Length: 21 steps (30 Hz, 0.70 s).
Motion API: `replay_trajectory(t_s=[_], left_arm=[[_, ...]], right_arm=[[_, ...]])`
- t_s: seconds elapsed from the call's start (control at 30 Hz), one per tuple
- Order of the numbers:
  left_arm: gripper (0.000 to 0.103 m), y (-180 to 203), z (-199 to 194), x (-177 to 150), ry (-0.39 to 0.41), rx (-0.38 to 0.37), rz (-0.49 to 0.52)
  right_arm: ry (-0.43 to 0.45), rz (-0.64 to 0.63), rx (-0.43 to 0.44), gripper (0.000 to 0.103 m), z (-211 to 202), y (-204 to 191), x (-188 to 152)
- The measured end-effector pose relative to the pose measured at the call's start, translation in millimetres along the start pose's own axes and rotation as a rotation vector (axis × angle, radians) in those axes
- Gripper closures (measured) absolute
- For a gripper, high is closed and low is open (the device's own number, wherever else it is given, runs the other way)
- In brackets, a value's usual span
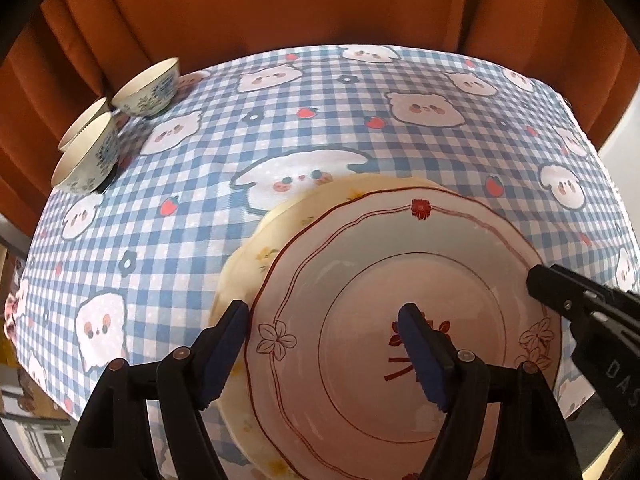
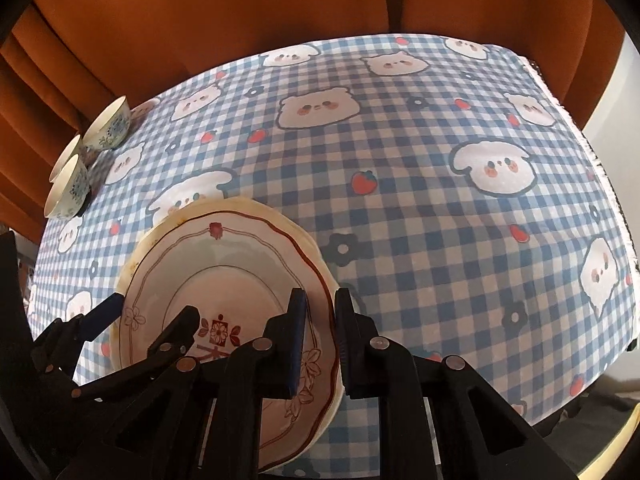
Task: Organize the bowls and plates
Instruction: 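Carry the red-rimmed plate over the yellow-flower plates and lower it on, then open the left tool and withdraw from the plate stack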
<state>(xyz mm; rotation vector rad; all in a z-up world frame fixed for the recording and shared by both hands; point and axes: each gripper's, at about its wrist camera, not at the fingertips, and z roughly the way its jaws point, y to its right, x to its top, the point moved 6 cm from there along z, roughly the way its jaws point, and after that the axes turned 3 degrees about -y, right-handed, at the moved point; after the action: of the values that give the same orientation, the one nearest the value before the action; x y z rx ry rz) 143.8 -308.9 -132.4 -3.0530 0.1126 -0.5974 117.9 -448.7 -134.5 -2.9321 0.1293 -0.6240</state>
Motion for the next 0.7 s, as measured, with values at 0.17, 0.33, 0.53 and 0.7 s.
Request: replay_trajectory(t_s=[0.17, 0.33, 0.53, 0.7], left_arm=[[0.024, -9, -3, 0, 0.0, 0.011, -0.037], [0.024, -12, -5, 0, -0.006, -0.009, -0.048], [0.021, -23, -11, 2, -0.008, -0.011, -0.063], [0.017, -48, -11, 4, -0.02, -0.019, -0.11]], right_arm=[[-0.022, -0.035, 0.009, 0.085, 10, -10, 1], [-0.033, -0.055, 0.007, 0.084, 13, -15, 3], [-0.041, -0.056, -0.024, 0.073, 12, -21, 2], [-0.048, -0.049, -0.068, 0.044, 12, -26, 4]])
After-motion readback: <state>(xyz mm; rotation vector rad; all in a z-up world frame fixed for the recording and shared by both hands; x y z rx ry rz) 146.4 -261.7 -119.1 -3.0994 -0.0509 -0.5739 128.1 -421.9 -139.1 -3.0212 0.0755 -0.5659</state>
